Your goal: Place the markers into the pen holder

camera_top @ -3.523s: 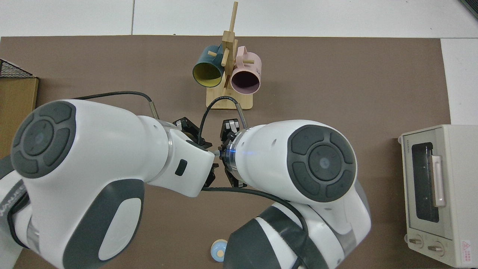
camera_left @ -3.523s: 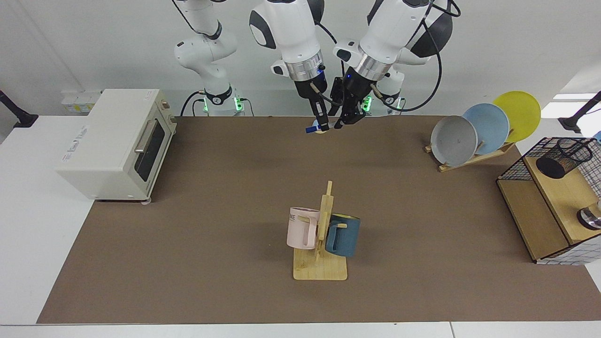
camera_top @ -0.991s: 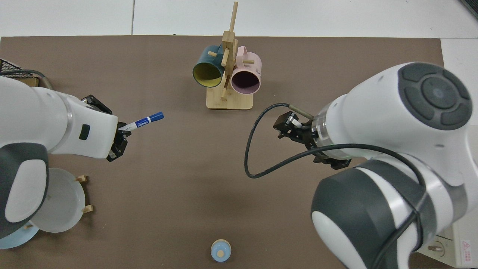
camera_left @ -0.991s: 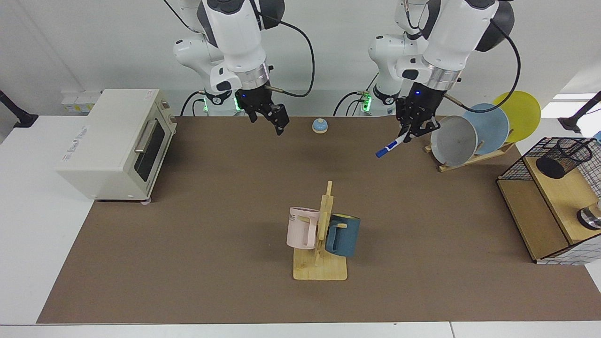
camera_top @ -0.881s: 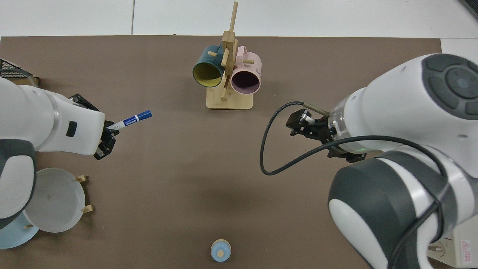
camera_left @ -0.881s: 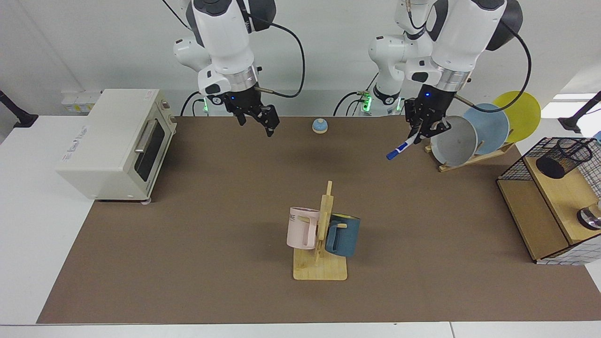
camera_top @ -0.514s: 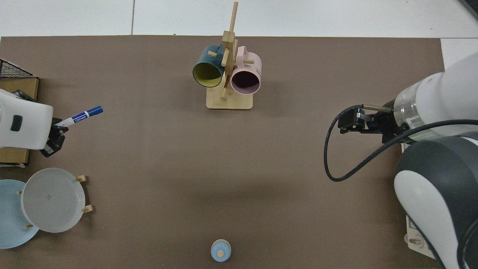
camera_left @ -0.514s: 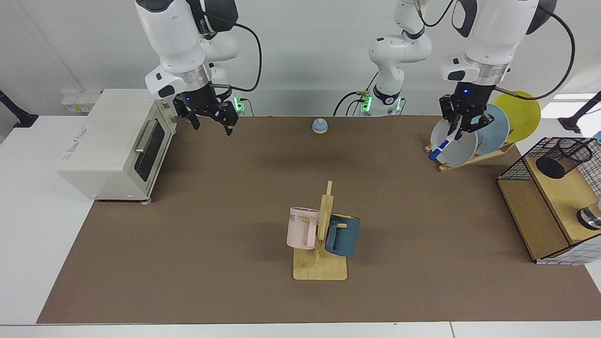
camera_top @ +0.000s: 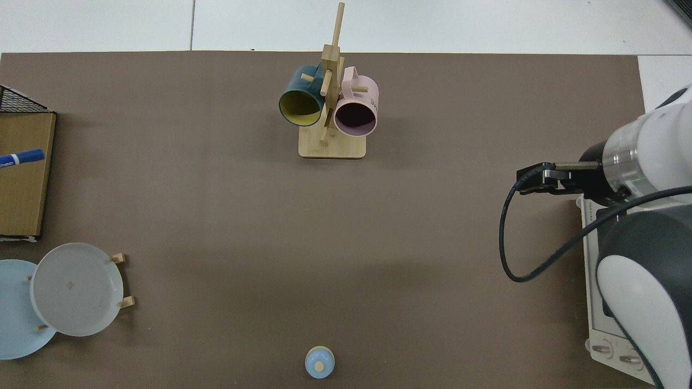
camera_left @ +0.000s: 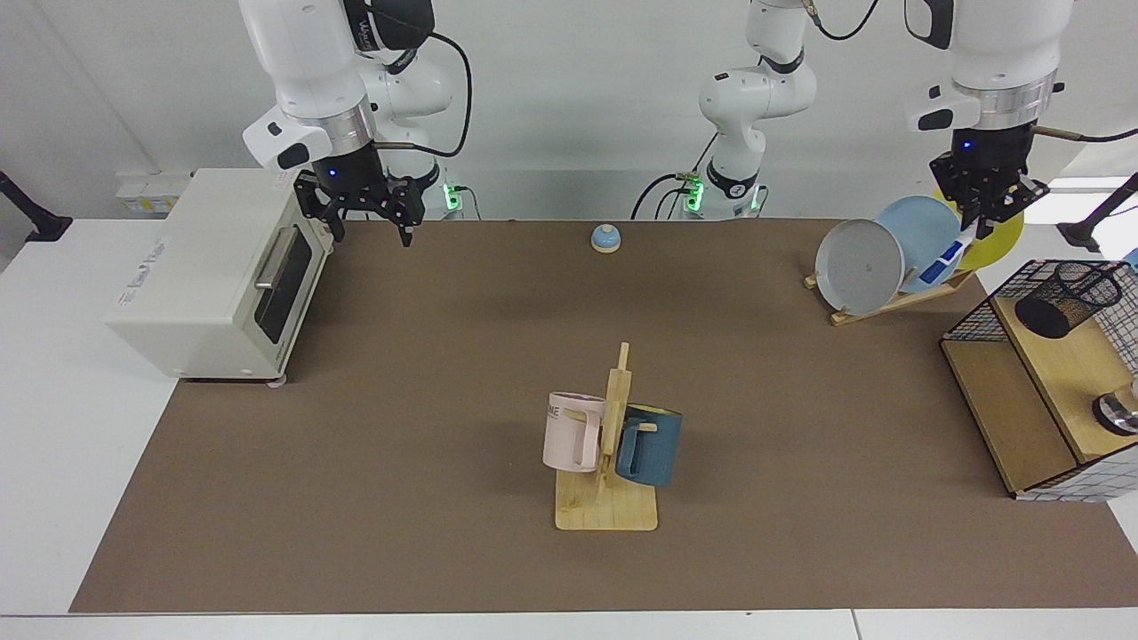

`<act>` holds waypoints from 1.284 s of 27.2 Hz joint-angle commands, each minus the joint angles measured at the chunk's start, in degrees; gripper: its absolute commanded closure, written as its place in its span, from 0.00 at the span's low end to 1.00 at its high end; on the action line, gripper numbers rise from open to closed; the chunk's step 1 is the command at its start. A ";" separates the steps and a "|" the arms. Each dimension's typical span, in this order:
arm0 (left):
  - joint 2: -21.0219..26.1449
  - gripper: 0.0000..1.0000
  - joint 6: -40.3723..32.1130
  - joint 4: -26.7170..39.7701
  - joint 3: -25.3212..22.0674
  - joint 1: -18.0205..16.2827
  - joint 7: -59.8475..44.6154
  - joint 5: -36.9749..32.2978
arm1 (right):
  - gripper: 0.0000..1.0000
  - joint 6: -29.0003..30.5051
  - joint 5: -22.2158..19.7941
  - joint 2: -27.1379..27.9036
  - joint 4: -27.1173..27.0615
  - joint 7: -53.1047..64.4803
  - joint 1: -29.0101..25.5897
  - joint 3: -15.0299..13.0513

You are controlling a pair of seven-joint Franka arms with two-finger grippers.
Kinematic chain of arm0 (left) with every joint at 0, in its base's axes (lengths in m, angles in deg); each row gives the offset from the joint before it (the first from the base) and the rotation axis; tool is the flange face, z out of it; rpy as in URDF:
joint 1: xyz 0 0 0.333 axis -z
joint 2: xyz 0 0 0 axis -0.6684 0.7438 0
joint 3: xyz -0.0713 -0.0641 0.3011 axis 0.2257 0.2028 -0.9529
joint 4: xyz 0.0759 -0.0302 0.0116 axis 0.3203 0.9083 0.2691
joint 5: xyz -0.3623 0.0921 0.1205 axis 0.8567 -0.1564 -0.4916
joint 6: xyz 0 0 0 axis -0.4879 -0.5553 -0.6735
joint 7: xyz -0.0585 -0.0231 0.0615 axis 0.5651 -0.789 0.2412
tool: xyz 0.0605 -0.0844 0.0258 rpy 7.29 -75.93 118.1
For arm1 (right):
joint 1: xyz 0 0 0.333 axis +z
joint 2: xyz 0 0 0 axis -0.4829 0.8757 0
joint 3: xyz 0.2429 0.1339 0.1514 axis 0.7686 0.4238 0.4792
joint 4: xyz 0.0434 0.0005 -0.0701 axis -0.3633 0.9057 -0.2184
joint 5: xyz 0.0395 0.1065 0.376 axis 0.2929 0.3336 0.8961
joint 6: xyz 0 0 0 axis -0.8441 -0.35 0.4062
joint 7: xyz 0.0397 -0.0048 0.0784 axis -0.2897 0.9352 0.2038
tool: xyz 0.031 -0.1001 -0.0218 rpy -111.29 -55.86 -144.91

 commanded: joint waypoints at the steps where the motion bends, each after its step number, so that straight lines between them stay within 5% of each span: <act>1: 1.24 1.00 -1.31 -3.10 -0.02 -1.59 6.08 -6.11 | 0.00 -2.20 -0.77 -1.72 0.04 3.85 -1.58 0.75; 6: 2.21 1.00 -1.40 -4.60 -0.20 -2.30 10.47 -10.07 | 0.00 -2.38 -0.77 -2.08 0.04 7.01 -1.67 0.75; 16: 6.69 1.00 1.67 -10.23 -0.11 -8.97 25.95 -12.79 | 0.00 -2.29 0.02 -1.81 -0.22 12.82 -2.73 0.75; 35: 8.63 1.00 5.89 -9.26 -0.73 -13.19 33.95 -18.95 | 0.00 -4.93 2.83 -2.52 1.62 3.41 -5.45 0.75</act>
